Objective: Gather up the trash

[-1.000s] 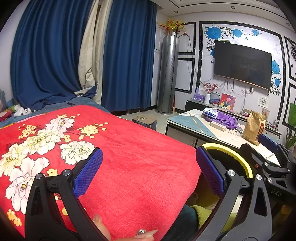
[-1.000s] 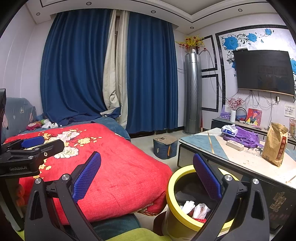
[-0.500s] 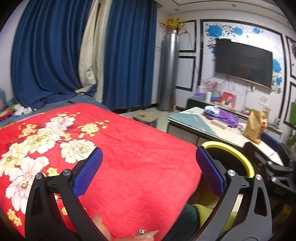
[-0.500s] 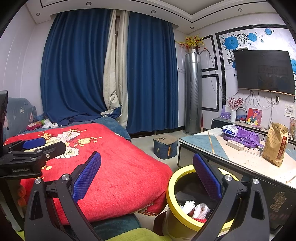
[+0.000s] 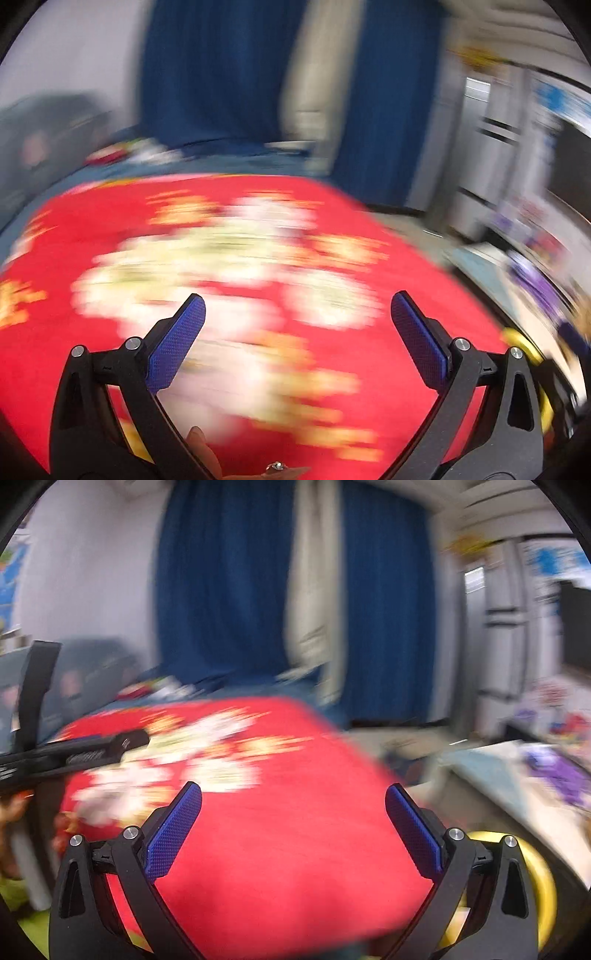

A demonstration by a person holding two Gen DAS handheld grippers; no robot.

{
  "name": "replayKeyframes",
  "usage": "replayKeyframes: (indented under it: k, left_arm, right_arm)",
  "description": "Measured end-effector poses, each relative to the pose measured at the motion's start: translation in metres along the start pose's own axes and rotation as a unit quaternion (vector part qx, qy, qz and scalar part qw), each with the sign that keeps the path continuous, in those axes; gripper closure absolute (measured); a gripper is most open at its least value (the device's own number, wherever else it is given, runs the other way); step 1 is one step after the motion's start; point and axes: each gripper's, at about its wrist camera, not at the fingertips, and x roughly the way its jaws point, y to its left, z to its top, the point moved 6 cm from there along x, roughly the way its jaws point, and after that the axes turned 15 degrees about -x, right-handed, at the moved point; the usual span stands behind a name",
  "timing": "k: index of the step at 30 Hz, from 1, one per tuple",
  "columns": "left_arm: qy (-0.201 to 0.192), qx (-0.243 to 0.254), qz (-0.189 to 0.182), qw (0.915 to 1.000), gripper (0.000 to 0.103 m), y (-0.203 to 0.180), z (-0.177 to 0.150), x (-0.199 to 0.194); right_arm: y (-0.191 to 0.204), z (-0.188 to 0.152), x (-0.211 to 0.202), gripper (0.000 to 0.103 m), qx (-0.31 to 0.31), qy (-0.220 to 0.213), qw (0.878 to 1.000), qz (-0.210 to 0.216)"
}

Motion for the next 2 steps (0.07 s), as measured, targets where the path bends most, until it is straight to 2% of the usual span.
replayKeyframes:
  k: [2]
  left_arm:
    - [0.002,-0.027,0.107,0.9939,0.011,0.077,0.027,0.012]
  right_arm:
    - [0.072,0.032,0.054,0.006,-0.022,0.049,0.993,0.104]
